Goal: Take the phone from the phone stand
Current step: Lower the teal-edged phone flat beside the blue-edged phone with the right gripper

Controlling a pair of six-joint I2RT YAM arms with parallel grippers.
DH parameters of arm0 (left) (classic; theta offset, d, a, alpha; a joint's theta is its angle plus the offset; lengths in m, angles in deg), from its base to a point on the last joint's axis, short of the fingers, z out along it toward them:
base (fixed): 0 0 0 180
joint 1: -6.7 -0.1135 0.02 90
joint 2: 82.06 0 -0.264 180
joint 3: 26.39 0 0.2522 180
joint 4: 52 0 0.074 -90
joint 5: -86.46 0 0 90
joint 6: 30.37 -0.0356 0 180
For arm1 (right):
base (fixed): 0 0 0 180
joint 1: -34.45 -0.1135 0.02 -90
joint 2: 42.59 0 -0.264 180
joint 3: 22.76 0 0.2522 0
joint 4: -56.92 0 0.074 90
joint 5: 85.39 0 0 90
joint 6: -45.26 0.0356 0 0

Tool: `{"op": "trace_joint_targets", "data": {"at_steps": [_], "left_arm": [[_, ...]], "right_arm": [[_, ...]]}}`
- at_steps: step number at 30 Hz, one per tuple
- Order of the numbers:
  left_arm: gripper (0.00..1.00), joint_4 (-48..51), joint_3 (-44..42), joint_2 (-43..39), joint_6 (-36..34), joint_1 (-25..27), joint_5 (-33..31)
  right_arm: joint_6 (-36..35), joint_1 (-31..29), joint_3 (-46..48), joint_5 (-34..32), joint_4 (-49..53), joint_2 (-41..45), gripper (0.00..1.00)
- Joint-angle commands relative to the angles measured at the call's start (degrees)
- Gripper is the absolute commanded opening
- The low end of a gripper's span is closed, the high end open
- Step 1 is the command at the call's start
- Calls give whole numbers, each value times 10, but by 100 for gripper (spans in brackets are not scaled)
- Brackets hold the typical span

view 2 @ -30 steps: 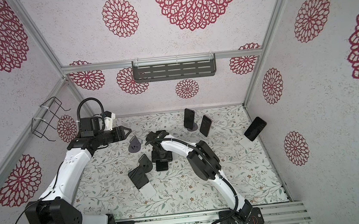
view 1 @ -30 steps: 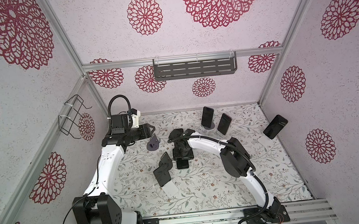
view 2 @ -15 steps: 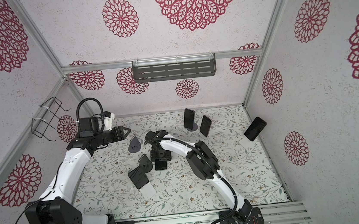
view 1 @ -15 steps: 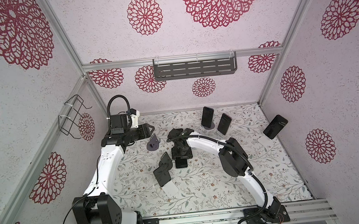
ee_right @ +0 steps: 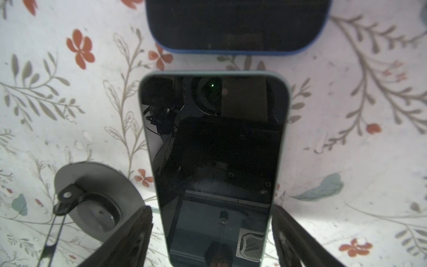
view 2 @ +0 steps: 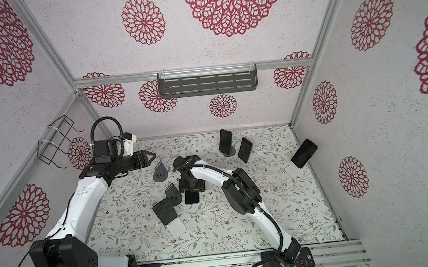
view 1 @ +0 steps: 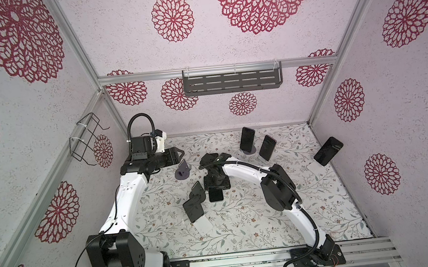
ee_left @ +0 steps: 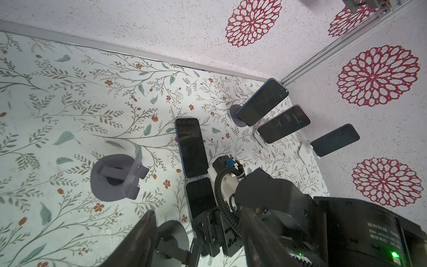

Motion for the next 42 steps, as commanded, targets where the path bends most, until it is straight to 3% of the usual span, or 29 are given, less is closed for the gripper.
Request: {"op": "trace_joint_targets", "data": {"at_steps": [1,13,33,42], "left_arm": [[62,-7,2,-10,4,-5,6],[62,-9,1,-12,4,-6,13],[62,-8,1,-12,1,-6,16],[62,-8,1,-11,-2,-6,24]], "right_arm": [[20,3,23,-33,49,-6,83],[35,-13,24,-71,20,13,85],[43,-13,-17,-108,68,-46,91],[33,-9,30,-81,-14,-9,90]]}}
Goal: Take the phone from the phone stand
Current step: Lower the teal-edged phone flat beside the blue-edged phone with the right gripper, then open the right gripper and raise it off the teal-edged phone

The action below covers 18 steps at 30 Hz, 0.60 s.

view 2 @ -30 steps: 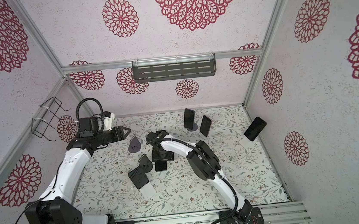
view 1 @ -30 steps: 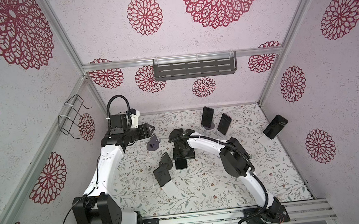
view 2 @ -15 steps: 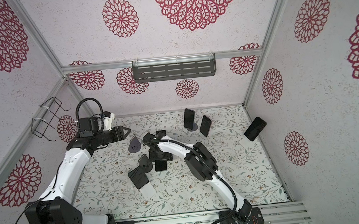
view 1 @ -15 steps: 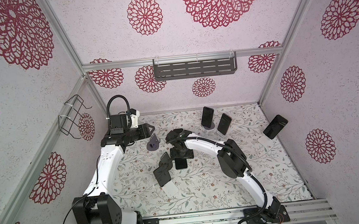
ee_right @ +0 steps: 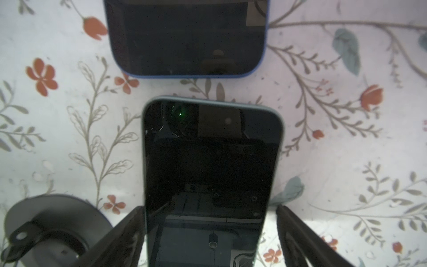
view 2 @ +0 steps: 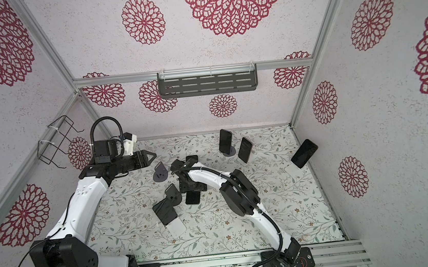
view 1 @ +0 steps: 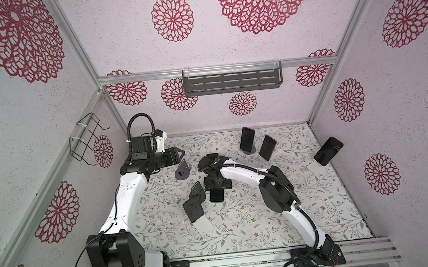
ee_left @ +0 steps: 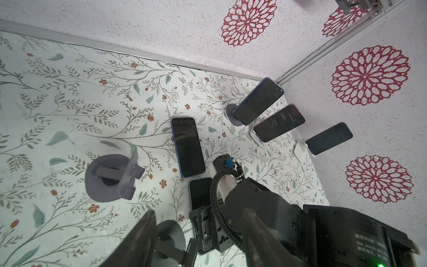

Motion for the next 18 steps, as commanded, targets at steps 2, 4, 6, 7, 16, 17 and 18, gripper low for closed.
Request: {"op": "trace_joint_targets", "data": {"at_steps": [2,4,6,7,16,17,18], "left_arm": [[62,-6,1,-11,-8,-5,12],[62,-4,2,-12,-12,-5,13],[62,-3,2,-12,-13,-5,13],[62,-2,2,-11,-13,-5,13],[62,4,6,-7,-15,-5,13],[62,4,6,-7,-15,-5,13],[62,5,6,-6,-17,-5,12]], "right_arm": [[-5,8,21,26,-28,-3,89],[-15,9,16,34,-35,-5,89],[-22,9,10,41,-38,-8,88],[-23,9,8,43,-39,-10,88],[-37,10,7,58,-61,-13,87],[-33,11,5,47,-53,-14,87],[-30,12,4,40,-43,-14,87]]}}
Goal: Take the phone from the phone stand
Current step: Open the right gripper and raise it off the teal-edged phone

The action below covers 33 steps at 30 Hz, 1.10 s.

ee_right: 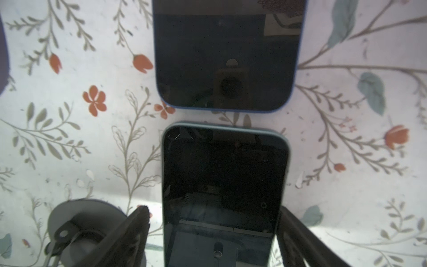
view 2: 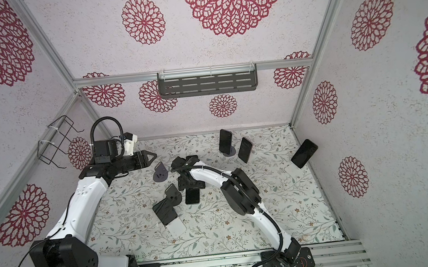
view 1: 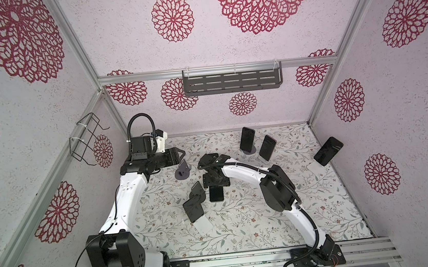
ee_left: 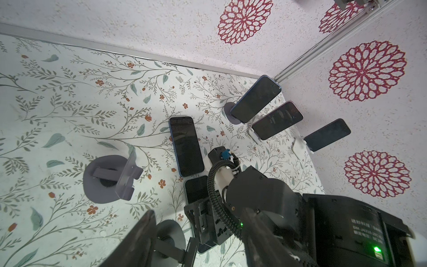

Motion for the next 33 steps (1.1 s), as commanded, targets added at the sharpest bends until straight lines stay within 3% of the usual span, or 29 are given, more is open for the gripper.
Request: {"op": "trace_joint_targets", "data": {"at_steps": [1,7,14,18,21,25,28,31,33], "left_arm": [[62,5,6,-6,-9,-5,6],[62,28,14,-11,-42,-4,43],[62,144,49,-32,-151,22,43],[64,214,64,-57,-206,48,-6],[66,252,62,-87,-206,72,-47],[67,300,53,-132,-176,129,-106],[65,332,33,-151,-152,179,-131],[64,356,3,-154,-146,225,-162],[64,377,-8,-148,-142,238,-185]], "right_arm": [[0,5,3,9,12,-14,87],[-9,15,38,-8,3,35,89],[-82,22,97,-24,-35,136,98],[-121,29,156,-60,-49,211,98],[-130,43,244,-81,-98,299,98],[-155,48,425,-115,-262,470,98],[-168,80,507,-90,-300,555,98],[-186,119,518,-41,-258,583,98],[-206,118,539,-48,-269,612,98]]}}
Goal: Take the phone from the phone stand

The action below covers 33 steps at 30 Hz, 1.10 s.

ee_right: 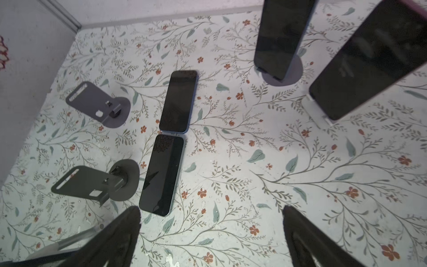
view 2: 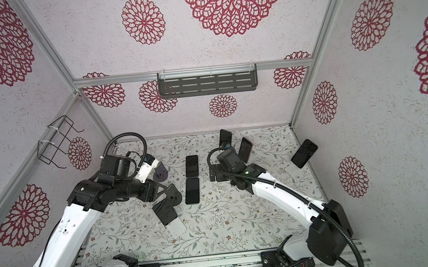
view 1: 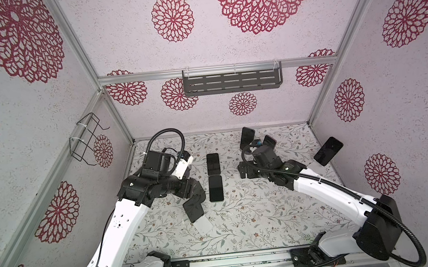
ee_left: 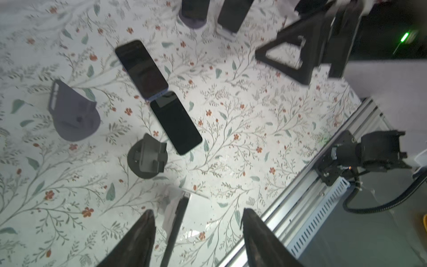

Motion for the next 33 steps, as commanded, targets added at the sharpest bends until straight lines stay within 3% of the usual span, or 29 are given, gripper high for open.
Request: {"op": "trace_joint_targets", "data": {"at_steps": [1,8,21,25,29,33], "left_arm": [[65,59,-26,13,10,17,-59],[65,60,-31,21,12,22,-67],[55,91,-12,109,-16,23,-77],[44,86,-9,110,-24,24,-77],[20,83,-11,112,-33,25,-87],[11,78,-13,112,-32,29,-98]], "right_arm": [[-46,7,37,21,-41,50,98],[-60,10,101,21,-79,138,98],[-78,11,92,34,-71,138,98],[-77,11,93,29,-64,134,98],[-79,11,90,29,-61,126,98],[-82,11,82,31,-53,118,98]]}}
